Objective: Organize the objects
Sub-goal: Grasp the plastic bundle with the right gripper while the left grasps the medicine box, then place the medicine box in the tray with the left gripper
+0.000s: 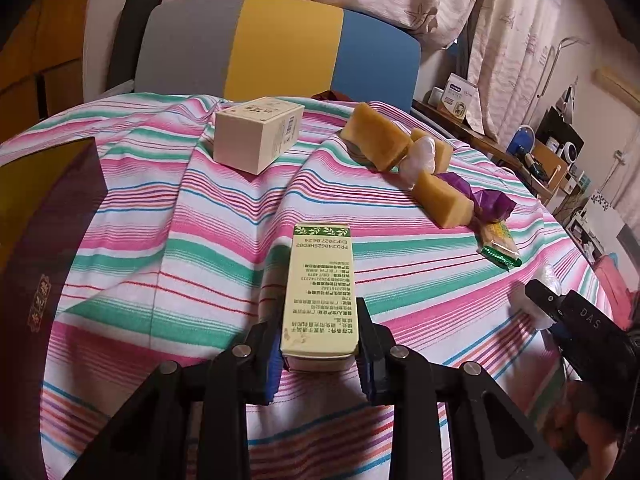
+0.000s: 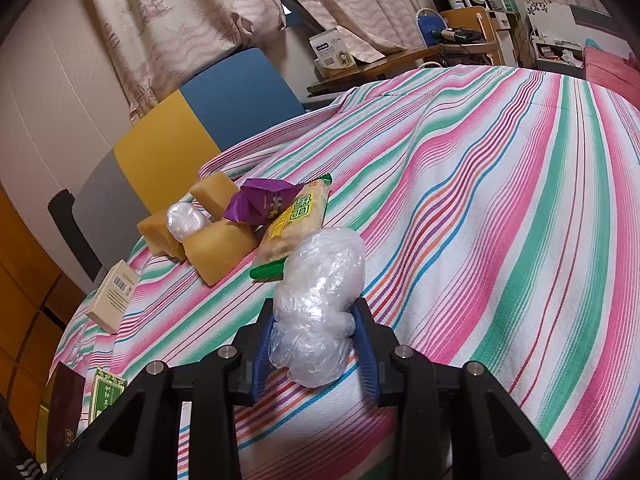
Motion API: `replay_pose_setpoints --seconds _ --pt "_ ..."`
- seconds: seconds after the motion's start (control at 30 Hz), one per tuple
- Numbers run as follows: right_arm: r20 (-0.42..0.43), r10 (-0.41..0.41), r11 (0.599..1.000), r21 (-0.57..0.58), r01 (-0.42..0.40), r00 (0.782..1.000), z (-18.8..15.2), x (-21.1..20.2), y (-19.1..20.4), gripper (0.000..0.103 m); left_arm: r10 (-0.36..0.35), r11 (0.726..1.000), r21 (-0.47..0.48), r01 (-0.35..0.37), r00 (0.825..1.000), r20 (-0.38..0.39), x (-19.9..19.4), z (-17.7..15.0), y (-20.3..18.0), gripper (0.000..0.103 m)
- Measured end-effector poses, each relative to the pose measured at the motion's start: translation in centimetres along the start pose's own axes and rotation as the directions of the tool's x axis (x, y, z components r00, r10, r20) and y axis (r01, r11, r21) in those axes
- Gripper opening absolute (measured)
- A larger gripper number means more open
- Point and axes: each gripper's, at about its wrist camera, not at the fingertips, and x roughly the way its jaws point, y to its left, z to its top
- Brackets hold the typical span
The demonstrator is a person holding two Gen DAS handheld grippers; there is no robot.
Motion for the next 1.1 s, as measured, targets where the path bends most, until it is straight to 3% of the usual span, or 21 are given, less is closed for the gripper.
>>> replay_pose_setpoints --seconds 0.27,0.4,0.47,0.6,0.77,0.93,1.1 --pt "0.003 -0.026 0.999 -0.023 0.026 1.000 -0.1 -0.1 0.4 0.036 -0.016 1.000 0.003 0.016 1.000 0.025 -1.1 -1.4 0.1 0.030" --pt "0.050 -0.024 0.993 -0.112 0.029 0.998 -0.4 -0.9 2.1 0.037 -0.021 0.994 0.107 0.010 0.994 0.108 -3.9 -2.4 -1.2 0.030" --pt "0.060 -0.019 0.981 -0.191 0.030 0.998 -0.7 -1.1 3.6 0.037 -0.040 0.993 0.114 0.027 0.993 0.114 -5.0 -2.6 -1.2 0.030" --pt "0.051 0.004 0.949 -0.316 0.013 0.999 -1.3 -1.0 5.9 0.037 -0.041 0.998 0.051 0.035 0.991 0.129 -7.3 -2.3 0.7 0.030" --pt "0.026 0.008 0.949 -0.314 0.001 1.000 -1.3 -0.5 5.9 0.037 -0.017 1.000 0.016 0.014 0.983 0.183 -10.7 -1.8 2.9 0.030" --pt "0.029 -0.007 0.954 -0.298 0.015 1.000 -1.3 -0.6 5.6 0.037 0.048 0.999 -0.025 -0.043 0.970 0.240 -14.1 -1.3 5.6 0.030" --pt "0.046 -0.011 0.923 -0.383 0.028 0.999 -1.9 -1.0 7.3 0.037 0.143 0.985 -0.125 -0.115 0.960 0.240 -16.0 -0.9 9.8 0.030"
